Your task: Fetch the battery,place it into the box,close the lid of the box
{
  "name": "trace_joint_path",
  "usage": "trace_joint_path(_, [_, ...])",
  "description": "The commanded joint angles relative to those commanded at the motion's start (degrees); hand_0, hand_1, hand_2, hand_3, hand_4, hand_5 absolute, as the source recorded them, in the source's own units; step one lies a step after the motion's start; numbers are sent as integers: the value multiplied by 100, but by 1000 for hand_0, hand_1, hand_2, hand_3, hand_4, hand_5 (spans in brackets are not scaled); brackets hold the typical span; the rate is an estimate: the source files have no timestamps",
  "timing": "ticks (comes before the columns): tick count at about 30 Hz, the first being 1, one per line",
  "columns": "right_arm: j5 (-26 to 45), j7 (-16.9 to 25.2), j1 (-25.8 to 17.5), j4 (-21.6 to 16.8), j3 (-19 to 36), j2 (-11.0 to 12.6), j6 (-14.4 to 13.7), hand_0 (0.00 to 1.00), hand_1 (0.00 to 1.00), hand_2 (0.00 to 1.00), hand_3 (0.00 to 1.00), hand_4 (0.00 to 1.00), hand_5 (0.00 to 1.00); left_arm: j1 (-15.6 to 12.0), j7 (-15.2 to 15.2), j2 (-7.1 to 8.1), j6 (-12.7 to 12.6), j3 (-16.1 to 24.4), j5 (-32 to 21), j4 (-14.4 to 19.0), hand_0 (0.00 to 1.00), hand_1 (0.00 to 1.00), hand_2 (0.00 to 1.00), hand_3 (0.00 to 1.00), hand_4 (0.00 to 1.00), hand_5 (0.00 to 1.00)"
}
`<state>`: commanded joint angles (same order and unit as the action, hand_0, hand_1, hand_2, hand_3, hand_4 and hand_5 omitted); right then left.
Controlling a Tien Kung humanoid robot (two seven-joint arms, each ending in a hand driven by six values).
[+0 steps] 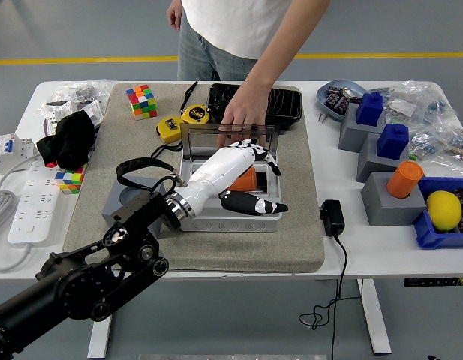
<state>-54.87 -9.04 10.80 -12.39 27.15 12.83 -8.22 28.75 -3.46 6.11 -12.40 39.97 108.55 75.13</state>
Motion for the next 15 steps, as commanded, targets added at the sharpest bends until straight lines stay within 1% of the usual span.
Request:
trace_joint_path(3, [-16, -1, 2, -4, 23, -4, 3, 702, 649, 665, 721, 998, 928, -52, 63, 64, 94, 30, -59, 409, 998, 817, 672, 569, 998, 561])
trace_joint_path(4, [-27, -1, 1, -8, 35, -6, 4, 702, 649, 665, 721, 998, 928, -83, 137, 92, 246, 79, -111, 599, 998, 817, 672, 569, 998, 561])
trace_joint_path(5, [-33, -2, -1, -9, 38, -8, 5, 702, 649, 665, 721, 998, 929, -114, 234, 113, 456, 142, -205, 788, 708, 649, 598, 559, 998, 567])
trace_joint_path(7, [-24, -2, -1, -4, 30, -8, 3, 702, 649, 665, 721, 998, 929, -178, 437, 145, 887, 269, -450, 1134, 708, 649, 598, 559, 998, 567])
trace_joint_path(8, [-23, -1, -3, -4, 34, -6, 1, 702, 649, 665, 721, 998, 929, -221, 597, 155, 1128, 363, -658, 1340, 708, 649, 598, 559, 998, 567])
trace_joint_path(10, [-18, 0, -6, -3, 23, -4, -1, 702, 649, 665, 721, 998, 929, -274, 908, 146, 1575, 519, -1072, 1626, 708, 649, 598, 559, 998, 567])
trace_joint_path(11, [-10, 1, -8, 0, 16, -5, -2, 702, 649, 665, 722, 998, 929, -321, 1114, 112, 1798, 669, -1289, 1766, 434, 580, 576, 558, 998, 678])
trace_joint_path(12, [-10, 2, -12, 0, 17, -6, -2, 702, 649, 665, 722, 998, 929, -362, 1374, 68, 2059, 881, -1550, 1883, 434, 580, 576, 558, 998, 678])
trace_joint_path(13, [-13, 2, -15, -2, 18, -8, -1, 702, 649, 665, 722, 998, 929, -390, 1672, 30, 2357, 1101, -1847, 1916, 434, 580, 576, 558, 998, 678])
trace_joint_path(14, [-13, 1, -16, -2, 16, -10, 0, 702, 649, 665, 722, 998, 929, -401, 1858, 13, 2543, 1217, -2034, 1904, 434, 580, 576, 558, 998, 678])
trace_joint_path(15, [-6, 1, -19, -1, 9, -13, 0, 702, 649, 665, 722, 998, 929, -413, 2119, -17, 2804, 1411, -2294, 1788, 434, 580, 576, 558, 998, 678])
